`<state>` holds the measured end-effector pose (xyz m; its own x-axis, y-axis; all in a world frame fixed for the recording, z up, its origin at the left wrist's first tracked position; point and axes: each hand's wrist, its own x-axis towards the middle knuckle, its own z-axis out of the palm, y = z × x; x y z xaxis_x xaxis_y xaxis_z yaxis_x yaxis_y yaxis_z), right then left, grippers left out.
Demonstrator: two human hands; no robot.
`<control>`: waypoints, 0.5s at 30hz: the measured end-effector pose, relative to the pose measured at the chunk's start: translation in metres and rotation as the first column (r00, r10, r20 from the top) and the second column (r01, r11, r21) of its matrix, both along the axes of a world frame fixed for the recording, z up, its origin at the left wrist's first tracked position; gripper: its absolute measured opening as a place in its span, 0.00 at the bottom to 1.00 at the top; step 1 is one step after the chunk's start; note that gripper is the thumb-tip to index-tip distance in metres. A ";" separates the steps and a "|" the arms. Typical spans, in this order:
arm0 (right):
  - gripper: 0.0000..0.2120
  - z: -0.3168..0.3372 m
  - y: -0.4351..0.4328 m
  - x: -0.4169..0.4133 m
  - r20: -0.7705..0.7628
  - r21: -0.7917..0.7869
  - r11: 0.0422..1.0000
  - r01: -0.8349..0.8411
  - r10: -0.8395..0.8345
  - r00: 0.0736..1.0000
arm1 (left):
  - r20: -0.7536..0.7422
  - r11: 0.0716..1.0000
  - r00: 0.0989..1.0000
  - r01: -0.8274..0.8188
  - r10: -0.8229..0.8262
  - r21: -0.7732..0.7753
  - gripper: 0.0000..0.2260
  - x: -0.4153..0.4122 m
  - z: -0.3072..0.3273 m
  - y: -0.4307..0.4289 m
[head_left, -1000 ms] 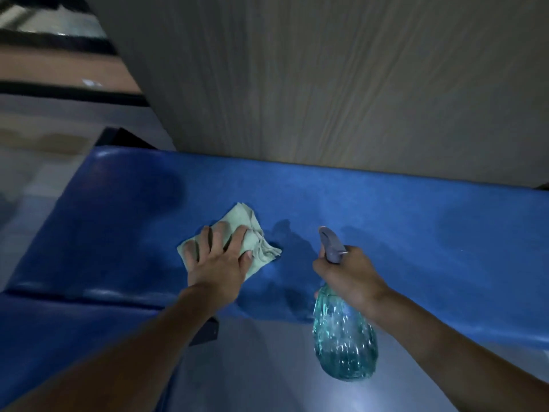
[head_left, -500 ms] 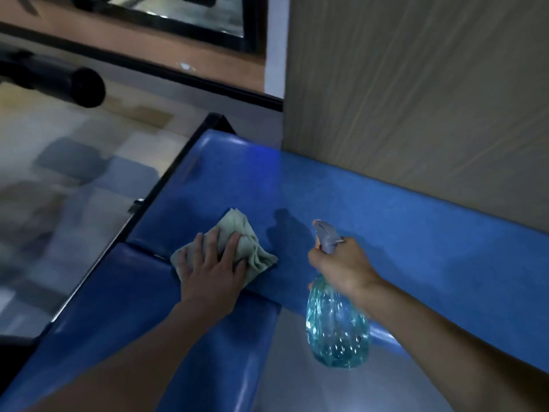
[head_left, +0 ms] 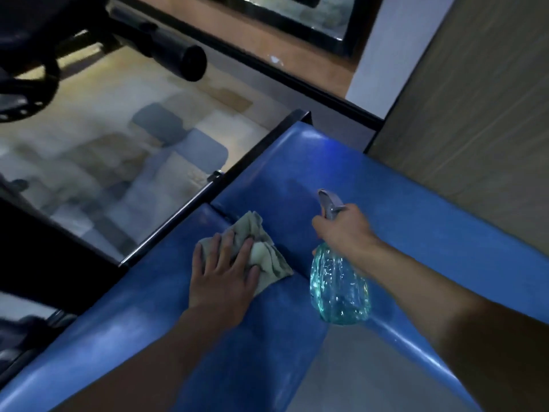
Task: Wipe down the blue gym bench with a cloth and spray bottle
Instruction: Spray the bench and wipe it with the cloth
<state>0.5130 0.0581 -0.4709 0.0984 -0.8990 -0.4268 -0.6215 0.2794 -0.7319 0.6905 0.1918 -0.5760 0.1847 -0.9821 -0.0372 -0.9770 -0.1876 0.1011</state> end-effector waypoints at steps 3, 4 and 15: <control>0.10 -0.003 0.020 0.006 -0.047 -0.022 0.995 -0.095 0.094 0.994 | 0.026 0.998 0.998 -0.050 0.049 0.047 0.28 0.008 0.001 0.028; 0.09 -0.003 0.033 0.007 -0.056 -0.014 0.990 -0.138 0.137 0.989 | 0.028 0.992 0.995 -0.099 0.097 0.079 0.29 0.007 0.005 0.040; 0.06 -0.012 0.171 0.000 0.012 0.134 0.917 -0.375 0.377 0.926 | 0.119 0.941 0.962 -0.266 0.245 0.211 0.31 0.002 0.019 0.197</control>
<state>0.5133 0.2293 -0.4829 0.4113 -0.7328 -0.5421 -0.7094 0.1160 -0.6952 0.6921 0.3890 -0.5572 0.4409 -0.8698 -0.2215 -0.8963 -0.4395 -0.0581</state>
